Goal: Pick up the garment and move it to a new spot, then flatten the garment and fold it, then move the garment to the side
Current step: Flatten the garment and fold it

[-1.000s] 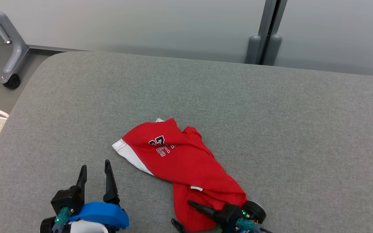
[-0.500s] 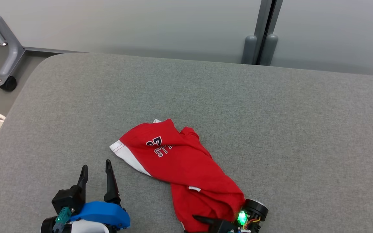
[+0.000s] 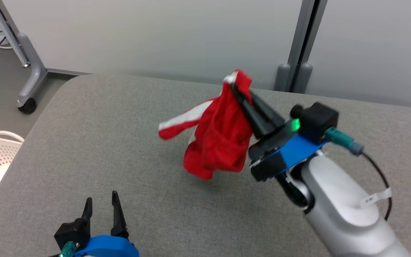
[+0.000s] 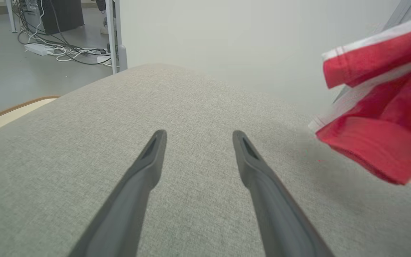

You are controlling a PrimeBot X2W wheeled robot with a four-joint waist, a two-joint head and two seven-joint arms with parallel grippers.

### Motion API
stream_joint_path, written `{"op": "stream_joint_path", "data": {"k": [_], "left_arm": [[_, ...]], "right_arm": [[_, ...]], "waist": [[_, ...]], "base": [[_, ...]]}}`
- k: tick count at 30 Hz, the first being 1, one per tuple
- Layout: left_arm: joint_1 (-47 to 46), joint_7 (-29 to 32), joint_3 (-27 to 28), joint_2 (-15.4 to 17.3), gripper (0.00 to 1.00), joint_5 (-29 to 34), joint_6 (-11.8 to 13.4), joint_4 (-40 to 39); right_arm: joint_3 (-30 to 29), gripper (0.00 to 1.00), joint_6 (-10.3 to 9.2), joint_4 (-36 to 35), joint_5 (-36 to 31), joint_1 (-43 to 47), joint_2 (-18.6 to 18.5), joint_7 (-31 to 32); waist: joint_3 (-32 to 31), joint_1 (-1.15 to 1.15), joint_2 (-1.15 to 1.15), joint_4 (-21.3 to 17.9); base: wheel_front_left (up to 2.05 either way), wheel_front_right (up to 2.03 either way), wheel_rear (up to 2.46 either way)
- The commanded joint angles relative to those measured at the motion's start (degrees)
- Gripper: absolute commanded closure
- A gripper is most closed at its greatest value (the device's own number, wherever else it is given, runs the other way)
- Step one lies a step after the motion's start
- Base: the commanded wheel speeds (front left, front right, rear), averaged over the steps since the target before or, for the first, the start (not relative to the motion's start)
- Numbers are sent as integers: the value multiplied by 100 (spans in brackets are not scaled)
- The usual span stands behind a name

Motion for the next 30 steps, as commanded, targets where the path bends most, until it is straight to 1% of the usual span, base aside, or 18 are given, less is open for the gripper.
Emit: {"op": "stream_joint_path", "data": {"k": [1,2,3,6,8,11,13,14,18,22,27,30], "left_arm": [[45,2,-26,-2,0,-23,-21,8],[62,2,-60,-2,0,-37,-4,6],[62,2,-60,-2,0,-37,-4,6],[138,2,-75,-1,0,-81,32,-13],[186,2,-47,-1,0,-86,34,-10],[214,2,-22,-2,0,-130,25,-25],[217,2,-42,-4,0,-133,9,-17],[214,2,-36,2,0,-146,20,-22],[177,2,-85,0,0,-168,35,-26],[93,2,-119,0,0,-167,19,-1],[45,2,-219,0,0,-154,5,36],[75,2,-227,0,0,-146,4,60]], "right_arm": [[-300,100,0,-45,36,-197,-58,-29],[-492,100,0,-27,81,-270,-87,-29],[-492,100,0,-27,81,-270,-87,-29],[-956,100,0,90,68,-440,-228,-28],[-1374,100,0,216,72,-530,-320,-30],[-1956,100,1,524,-170,-632,-441,-28],[-2150,100,1,732,-352,-705,-480,-28],[-2200,100,1,806,-376,-737,-431,-29],[-2105,100,1,942,-459,-788,-357,-29],[-1950,100,1,966,-454,-864,-216,-29],[-1615,100,1,833,-252,-957,-55,-30],[-1436,100,1,682,21,-1009,103,-29]], "waist": [[-112,0,1,-27],[-155,0,1,-27],[-155,0,1,-27],[-267,0,1,-44],[-323,0,1,-94],[-352,0,1,-204],[-349,0,1,-269],[-347,0,1,-310],[-318,0,1,-440],[-280,0,1,-480],[-258,0,1,-397],[-275,0,1,-324]], "base": [[0,0,0],[0,0,0],[0,0,0],[0,0,0],[0,0,0],[0,0,0],[0,0,0],[0,0,0],[0,0,0],[0,0,0],[0,0,0],[0,0,0]]}}
